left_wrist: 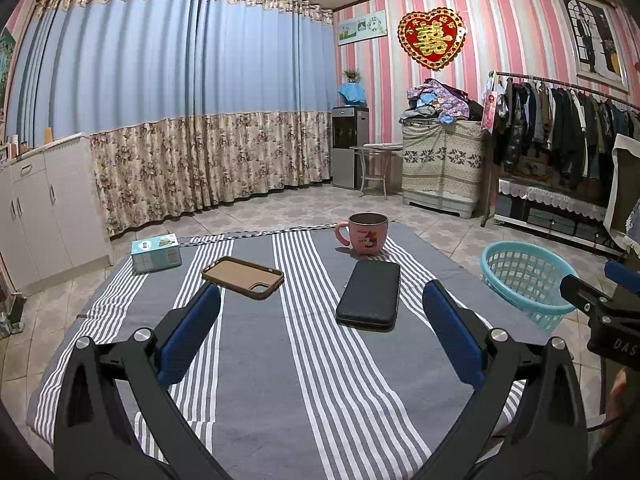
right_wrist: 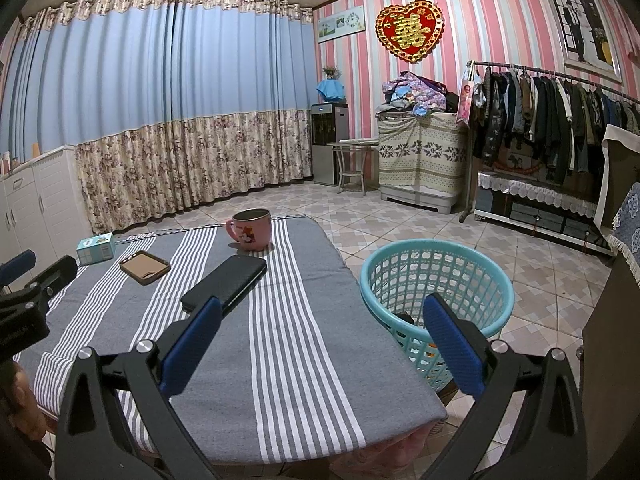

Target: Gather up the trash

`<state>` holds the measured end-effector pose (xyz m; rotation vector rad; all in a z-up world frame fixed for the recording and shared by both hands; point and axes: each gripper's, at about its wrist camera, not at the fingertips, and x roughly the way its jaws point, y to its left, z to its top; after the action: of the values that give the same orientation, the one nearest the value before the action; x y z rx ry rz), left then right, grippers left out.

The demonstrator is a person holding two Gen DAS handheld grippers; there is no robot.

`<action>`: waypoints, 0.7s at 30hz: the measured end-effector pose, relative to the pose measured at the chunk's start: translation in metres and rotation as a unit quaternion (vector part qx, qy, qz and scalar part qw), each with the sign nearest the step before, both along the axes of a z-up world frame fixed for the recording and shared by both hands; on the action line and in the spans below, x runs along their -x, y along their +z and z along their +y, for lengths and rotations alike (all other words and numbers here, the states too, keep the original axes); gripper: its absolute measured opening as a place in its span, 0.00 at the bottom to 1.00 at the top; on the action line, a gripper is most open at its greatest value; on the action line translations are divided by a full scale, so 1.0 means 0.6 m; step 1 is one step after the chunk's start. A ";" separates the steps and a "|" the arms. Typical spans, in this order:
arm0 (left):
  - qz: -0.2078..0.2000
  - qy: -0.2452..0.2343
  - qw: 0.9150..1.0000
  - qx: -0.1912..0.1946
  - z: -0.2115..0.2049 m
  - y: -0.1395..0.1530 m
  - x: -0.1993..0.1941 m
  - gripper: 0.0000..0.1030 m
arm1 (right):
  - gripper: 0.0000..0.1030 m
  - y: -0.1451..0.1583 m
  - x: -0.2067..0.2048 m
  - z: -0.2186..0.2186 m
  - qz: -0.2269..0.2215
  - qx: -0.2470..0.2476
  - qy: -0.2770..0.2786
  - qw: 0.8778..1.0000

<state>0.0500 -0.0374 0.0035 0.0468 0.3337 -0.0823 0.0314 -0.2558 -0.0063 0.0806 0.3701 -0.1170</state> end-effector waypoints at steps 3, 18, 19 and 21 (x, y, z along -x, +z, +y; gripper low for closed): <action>0.000 -0.001 1.000 0.000 0.000 0.000 0.000 0.95 | 0.96 0.000 0.000 0.000 0.000 0.000 0.000 1.000; -0.002 0.003 1.000 0.001 0.006 0.002 0.001 0.95 | 0.96 0.000 -0.001 0.003 0.000 0.000 0.000 1.000; -0.002 0.005 1.000 0.001 0.007 0.003 0.001 0.95 | 0.96 0.001 -0.001 0.001 0.000 0.000 0.000 1.000; 0.001 0.006 1.000 0.002 0.010 0.004 -0.002 0.95 | 0.96 0.001 0.000 0.001 0.000 0.001 0.000 1.000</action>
<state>0.0511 -0.0315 0.0057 0.0399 0.3352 -0.0707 0.0315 -0.2554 -0.0057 0.0794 0.3699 -0.1177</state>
